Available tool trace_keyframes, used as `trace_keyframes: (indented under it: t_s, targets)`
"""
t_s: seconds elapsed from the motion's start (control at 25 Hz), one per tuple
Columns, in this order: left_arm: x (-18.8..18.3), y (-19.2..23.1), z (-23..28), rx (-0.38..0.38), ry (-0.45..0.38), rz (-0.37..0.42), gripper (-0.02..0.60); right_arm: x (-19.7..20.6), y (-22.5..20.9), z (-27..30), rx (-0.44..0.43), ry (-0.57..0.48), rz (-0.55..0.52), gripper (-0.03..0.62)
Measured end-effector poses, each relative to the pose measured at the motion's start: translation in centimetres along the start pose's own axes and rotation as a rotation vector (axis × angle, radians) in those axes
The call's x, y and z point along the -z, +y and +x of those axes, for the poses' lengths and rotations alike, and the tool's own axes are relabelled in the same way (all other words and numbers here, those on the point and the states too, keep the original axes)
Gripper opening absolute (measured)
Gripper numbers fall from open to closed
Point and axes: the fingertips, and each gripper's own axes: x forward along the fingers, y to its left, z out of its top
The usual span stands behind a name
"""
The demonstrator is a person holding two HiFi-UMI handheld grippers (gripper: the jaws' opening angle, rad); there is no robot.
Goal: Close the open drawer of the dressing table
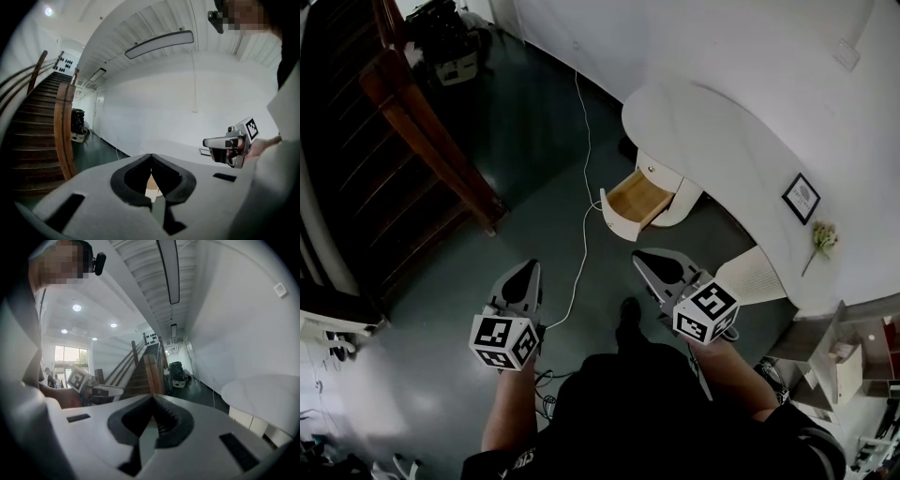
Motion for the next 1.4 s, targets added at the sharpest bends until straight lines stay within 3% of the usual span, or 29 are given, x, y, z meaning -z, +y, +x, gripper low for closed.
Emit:
trace_keyframes:
  t_s: [0.16,0.32,0.48,0.8,1.16,1.4]
  targets:
    - [-2.3,2.0,5.5,-0.036,0.032,0.007,0.009,-1.1,-5.0,4.3,-0.058,0.009,0.023,0.006]
    - [-3.4,1.9,10.8,-0.027,0.061,0.015,0.009,-1.2,-7.8,7.7,-0.132,0.032,0.027,0.006]
    - [-4.1,1.3,14.8,0.003,0.071,0.03,0.009,-0.8,-10.4,9.4,-0.151,0.063,0.043,0.006]
    - [-3.9,3.8,21.4,0.087,0.084,0.021,0.009,0.5,-15.4,13.4,-0.081,0.132,0.084,0.006]
    - [-2.5,12.5,29.0,0.216,0.138,-0.006,0.009,2.3,-19.3,23.0,0.036,0.217,0.143,0.006]
    - [1.2,17.0,33.5,0.316,0.219,-0.024,0.009,5.0,-20.0,29.5,0.073,0.265,0.195,0.006]
